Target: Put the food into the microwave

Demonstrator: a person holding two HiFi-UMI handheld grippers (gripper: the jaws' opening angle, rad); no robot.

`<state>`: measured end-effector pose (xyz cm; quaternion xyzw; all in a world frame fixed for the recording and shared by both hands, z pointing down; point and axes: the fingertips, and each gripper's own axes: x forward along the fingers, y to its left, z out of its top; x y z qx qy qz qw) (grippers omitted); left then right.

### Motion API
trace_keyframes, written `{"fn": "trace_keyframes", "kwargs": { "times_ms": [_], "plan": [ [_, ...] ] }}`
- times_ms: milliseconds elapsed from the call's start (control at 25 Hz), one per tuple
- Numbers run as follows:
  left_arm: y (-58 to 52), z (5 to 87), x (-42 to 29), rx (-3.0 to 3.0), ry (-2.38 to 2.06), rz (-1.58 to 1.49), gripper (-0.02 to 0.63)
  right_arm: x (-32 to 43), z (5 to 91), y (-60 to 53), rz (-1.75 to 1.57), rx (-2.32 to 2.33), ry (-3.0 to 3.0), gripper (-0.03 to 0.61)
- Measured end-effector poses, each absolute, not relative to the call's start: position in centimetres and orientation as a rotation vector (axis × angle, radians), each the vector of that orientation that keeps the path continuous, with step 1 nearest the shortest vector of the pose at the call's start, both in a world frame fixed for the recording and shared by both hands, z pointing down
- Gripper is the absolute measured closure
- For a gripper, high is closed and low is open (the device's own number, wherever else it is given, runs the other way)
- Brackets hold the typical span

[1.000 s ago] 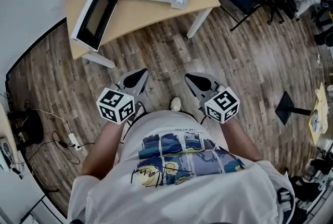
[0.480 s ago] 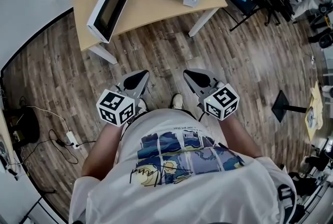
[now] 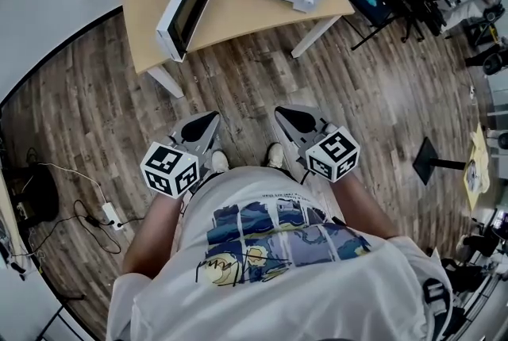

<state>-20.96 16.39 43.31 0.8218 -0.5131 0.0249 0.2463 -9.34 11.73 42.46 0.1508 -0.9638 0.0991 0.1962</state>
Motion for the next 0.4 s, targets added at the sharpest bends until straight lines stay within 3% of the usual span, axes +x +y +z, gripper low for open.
{"fn": "trace_keyframes", "kwargs": {
  "times_ms": [400],
  "plan": [
    [17.1,44.1,-24.7,2.265,-1.367,0.065,0.606,-13.0,43.2,11.9,0.252,0.45,-2.657,0.572]
  ]
}}
